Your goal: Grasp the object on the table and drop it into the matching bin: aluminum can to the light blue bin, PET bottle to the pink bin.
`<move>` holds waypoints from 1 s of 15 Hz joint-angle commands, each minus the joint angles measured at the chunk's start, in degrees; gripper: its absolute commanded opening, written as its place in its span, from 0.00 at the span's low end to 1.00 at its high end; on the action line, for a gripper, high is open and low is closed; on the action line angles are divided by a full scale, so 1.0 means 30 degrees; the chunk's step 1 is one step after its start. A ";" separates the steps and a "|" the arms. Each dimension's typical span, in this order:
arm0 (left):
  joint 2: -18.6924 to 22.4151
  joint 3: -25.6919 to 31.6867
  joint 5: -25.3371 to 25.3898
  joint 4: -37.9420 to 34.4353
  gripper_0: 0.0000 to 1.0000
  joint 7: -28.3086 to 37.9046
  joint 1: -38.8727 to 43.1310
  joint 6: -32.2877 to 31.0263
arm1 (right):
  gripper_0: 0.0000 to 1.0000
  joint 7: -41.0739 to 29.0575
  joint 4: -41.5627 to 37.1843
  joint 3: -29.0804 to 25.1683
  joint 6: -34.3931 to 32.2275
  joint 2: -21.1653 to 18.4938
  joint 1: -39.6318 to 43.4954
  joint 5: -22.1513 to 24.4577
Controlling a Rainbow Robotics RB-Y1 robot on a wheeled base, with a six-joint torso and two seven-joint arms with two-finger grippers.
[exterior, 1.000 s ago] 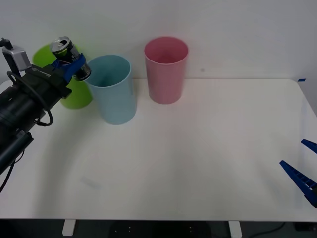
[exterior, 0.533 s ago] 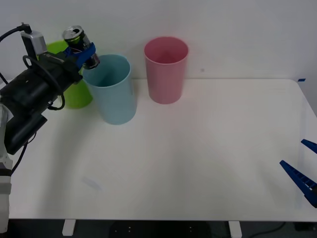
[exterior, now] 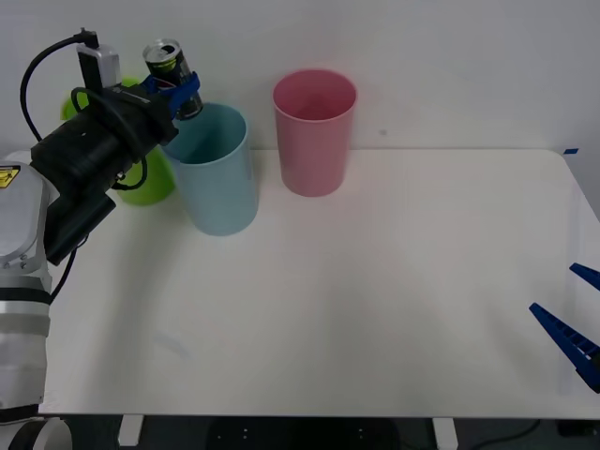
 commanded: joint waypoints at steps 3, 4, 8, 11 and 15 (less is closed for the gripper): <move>-0.0378 0.0209 -0.0814 -0.0001 0.00 -0.0255 -0.0174 0.0018 | 1.00 -0.0001 0.0000 0.0000 0.0000 0.0000 0.0000 0.0000; -0.0378 0.0209 -0.0814 -0.0001 0.00 -0.0285 -0.0174 -0.0011 | 1.00 -0.0001 0.0000 0.0000 0.0000 0.0000 0.0000 0.0000; -0.0378 0.0209 -0.0814 -0.0001 0.01 -0.0314 -0.0144 -0.0011 | 1.00 -0.0001 0.0000 0.0000 0.0000 0.0000 0.0000 0.0000; -0.0378 0.0209 -0.0784 -0.0001 0.77 -0.0373 -0.0174 0.0077 | 1.00 -0.0001 0.0000 0.0000 0.0000 0.0000 0.0000 0.0000; -0.0378 0.0179 -0.0638 -0.0001 1.00 -0.0402 -0.0174 0.0106 | 1.00 -0.0001 0.0000 0.0000 0.0000 0.0000 0.0000 0.0000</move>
